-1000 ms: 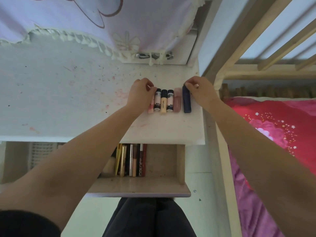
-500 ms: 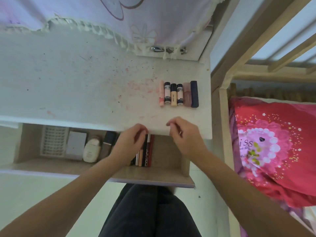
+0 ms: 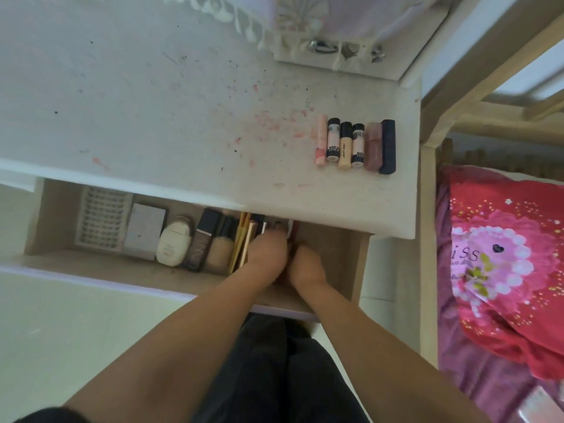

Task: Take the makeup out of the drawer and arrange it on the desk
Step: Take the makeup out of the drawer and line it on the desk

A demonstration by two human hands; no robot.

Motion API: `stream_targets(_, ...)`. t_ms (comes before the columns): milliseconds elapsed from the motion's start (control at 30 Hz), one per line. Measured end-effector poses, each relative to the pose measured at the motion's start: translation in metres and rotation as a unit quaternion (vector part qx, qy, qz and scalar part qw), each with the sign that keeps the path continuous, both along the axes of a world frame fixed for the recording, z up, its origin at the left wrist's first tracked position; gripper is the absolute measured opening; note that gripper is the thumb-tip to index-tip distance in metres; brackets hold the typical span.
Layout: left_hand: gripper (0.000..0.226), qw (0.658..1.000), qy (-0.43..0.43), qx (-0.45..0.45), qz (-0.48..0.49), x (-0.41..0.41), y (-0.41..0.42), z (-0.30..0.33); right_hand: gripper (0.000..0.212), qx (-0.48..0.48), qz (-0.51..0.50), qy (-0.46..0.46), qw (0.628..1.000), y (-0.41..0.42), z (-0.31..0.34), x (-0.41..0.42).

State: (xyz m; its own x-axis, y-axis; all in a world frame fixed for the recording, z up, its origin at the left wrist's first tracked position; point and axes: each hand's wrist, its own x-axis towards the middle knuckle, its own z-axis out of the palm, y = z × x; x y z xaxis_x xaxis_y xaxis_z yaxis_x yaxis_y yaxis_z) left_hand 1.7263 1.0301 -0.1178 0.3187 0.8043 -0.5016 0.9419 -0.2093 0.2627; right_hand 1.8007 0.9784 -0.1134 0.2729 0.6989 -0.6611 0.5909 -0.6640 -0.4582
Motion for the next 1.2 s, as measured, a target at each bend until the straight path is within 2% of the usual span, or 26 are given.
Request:
stream_targets(100,0.019,0.999,-0.018,-0.030,0.034,0.005,-0.001,-0.005,0.016,-0.014,-0.049,0.026,0.998,0.000,-0.001,0.002)
stream_targets(167,0.019,0.993,-0.056,-0.077,0.071,0.005,0.001,-0.004,0.020,-0.046,-0.083,0.076,0.993,0.003,0.000,0.004)
stream_targets(267,0.021,0.984,-0.103,-0.134,0.063,-0.001,0.004,0.003,0.026,-0.075,-0.108,0.160,0.978,0.002,0.010,0.010)
stream_targets(367,0.029,0.979,-0.126,-0.157,0.039,-0.014,0.010,0.025,0.033,-0.054,-0.065,0.195,0.977,-0.003,0.031,0.019)
stream_targets(433,0.023,0.981,-0.101,-0.166,0.008,-0.028,0.013,0.045,0.033,-0.061,-0.023,0.209,0.976,-0.006,0.052,0.029)
stream_targets(533,0.022,0.977,-0.060,-0.191,-0.073,-0.054,0.019,0.090,0.033,-0.101,0.110,0.201,0.968,-0.010,0.093,0.048)
stream_targets(600,0.024,0.972,-0.096,-0.195,-0.087,-0.067,0.030,0.131,0.032,-0.085,0.183,0.173,0.964,-0.004,0.121,0.060)
stream_targets(633,0.024,0.970,-0.137,-0.189,-0.060,-0.070,0.038,0.152,0.031,-0.064,0.194,0.158,0.966,0.002,0.135,0.065)
stream_targets(700,0.018,0.960,-0.228,-0.161,0.027,-0.067,0.063,0.183,0.026,-0.005,0.168,0.137,0.976,0.025,0.155,0.071)
stream_targets(767,0.014,0.951,-0.274,-0.115,0.089,-0.051,0.091,0.193,0.021,0.069,0.122,0.105,0.985,0.056,0.164,0.071)
stream_targets(833,0.018,0.955,-0.270,-0.059,0.106,-0.026,0.117,0.187,0.023,0.142,0.084,0.032,0.986,0.089,0.164,0.065)
stream_targets(900,0.028,0.958,-0.264,-0.024,0.114,0.000,0.135,0.173,0.033,0.193,0.089,-0.064,0.975,0.117,0.155,0.057)
stream_targets(1000,0.035,0.960,-0.253,-0.001,0.121,0.023,0.153,0.149,0.028,0.220,0.121,-0.179,0.951,0.148,0.137,0.050)
stream_targets(1100,0.030,0.962,-0.240,0.009,0.128,0.033,0.168,0.133,0.020,0.239,0.174,-0.293,0.909,0.163,0.121,0.054)
stream_targets(1200,0.027,0.958,-0.250,0.008,0.140,0.042,0.176,0.125,0.024,0.248,0.216,-0.349,0.878,0.166,0.110,0.062)
